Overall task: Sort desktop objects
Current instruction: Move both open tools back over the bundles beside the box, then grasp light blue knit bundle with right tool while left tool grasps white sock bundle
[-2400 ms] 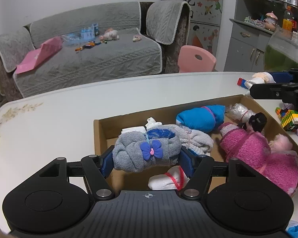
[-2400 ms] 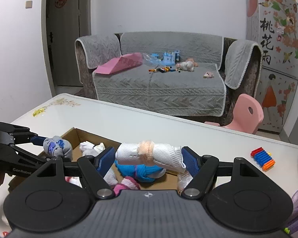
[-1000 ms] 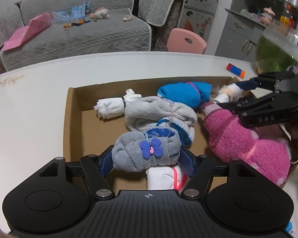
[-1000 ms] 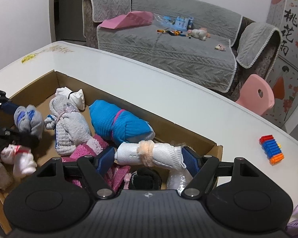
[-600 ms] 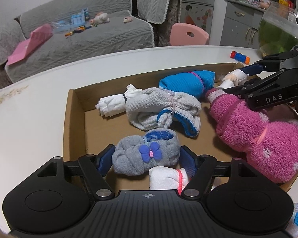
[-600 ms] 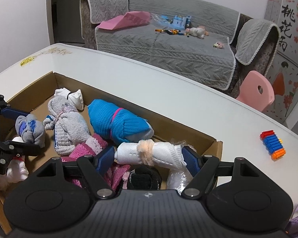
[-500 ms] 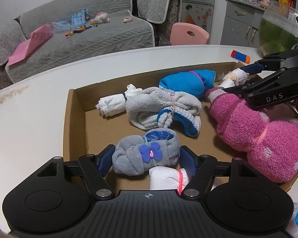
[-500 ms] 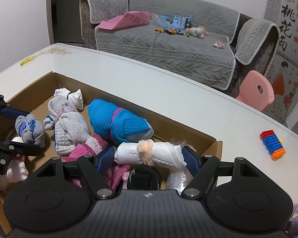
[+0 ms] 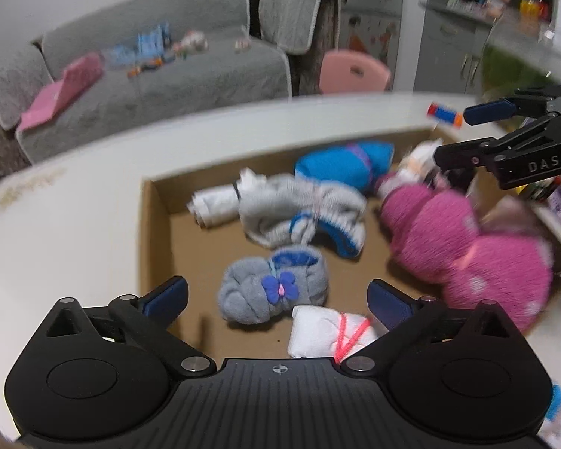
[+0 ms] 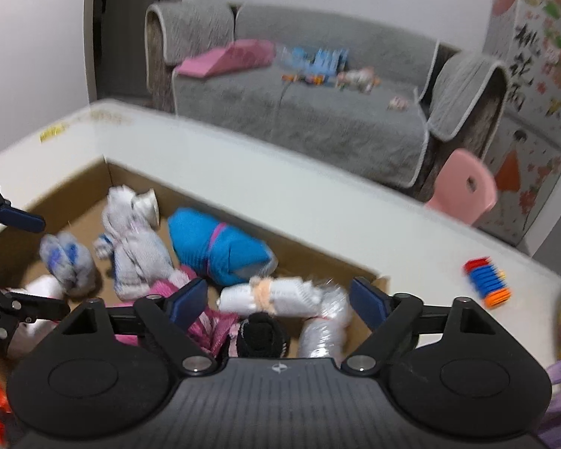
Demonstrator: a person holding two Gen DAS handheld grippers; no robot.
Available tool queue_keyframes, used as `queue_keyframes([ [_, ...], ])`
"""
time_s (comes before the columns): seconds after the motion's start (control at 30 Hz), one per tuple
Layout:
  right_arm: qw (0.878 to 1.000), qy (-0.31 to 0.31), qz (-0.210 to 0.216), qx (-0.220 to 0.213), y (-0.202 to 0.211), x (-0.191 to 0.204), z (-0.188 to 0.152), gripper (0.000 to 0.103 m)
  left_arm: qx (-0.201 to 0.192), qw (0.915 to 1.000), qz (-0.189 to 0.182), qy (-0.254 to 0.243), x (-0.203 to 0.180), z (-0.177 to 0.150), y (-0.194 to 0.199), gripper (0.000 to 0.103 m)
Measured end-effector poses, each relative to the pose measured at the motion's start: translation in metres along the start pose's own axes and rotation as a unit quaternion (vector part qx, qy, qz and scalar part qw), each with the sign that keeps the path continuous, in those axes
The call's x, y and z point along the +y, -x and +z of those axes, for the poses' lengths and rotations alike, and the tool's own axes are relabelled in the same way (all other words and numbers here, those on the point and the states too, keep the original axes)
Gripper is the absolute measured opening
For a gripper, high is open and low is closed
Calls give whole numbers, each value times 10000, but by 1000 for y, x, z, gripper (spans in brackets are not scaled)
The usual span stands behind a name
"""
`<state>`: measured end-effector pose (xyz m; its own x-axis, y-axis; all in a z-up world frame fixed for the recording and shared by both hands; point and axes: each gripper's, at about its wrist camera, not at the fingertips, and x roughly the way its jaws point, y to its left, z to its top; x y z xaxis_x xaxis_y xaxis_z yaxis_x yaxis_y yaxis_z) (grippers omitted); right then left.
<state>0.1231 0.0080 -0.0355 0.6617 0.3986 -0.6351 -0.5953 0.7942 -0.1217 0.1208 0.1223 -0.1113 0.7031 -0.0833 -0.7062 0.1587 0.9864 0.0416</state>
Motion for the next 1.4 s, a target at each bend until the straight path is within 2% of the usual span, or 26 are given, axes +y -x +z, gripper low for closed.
queue_keyframes([
  [0.1,9989,-92,-79,-462,37,-2,2,92,-401,9992,13,92,3,4,33,103],
  [0.2,9959,-227,-85,-872,77,3,-4,93,-782,9969,43,122,9,-3,71,103],
  [0.33,9899,-240,47,-1395,127,20,-32,102,-1174,9920,462,38,20,-38,117,103],
  [0.37,9886,-267,117,-1476,134,24,-42,102,-1213,9911,541,54,24,-52,125,103],
  [0.47,9876,-431,299,-1478,143,44,-72,102,-1102,9920,622,32,31,-86,130,103],
  [0.6,9895,-590,495,-1224,127,74,-108,102,-825,9955,462,-57,34,-112,123,103],
  [0.73,9927,-516,456,-990,106,94,-121,102,-762,9949,433,-498,29,-125,111,103],
  [0.83,9938,-430,438,-925,97,99,-124,101,-536,9941,675,-663,28,-133,101,103],
  [0.93,9935,-482,448,-931,100,101,-133,101,-382,9954,478,-740,29,-139,94,103],
  [1.07,9937,-550,415,-889,100,99,-134,101,-178,9946,509,-892,27,-138,74,103],
  [1.4,9937,-598,434,-843,96,103,-141,101,-240,9981,435,-378,27,-127,57,103],
])
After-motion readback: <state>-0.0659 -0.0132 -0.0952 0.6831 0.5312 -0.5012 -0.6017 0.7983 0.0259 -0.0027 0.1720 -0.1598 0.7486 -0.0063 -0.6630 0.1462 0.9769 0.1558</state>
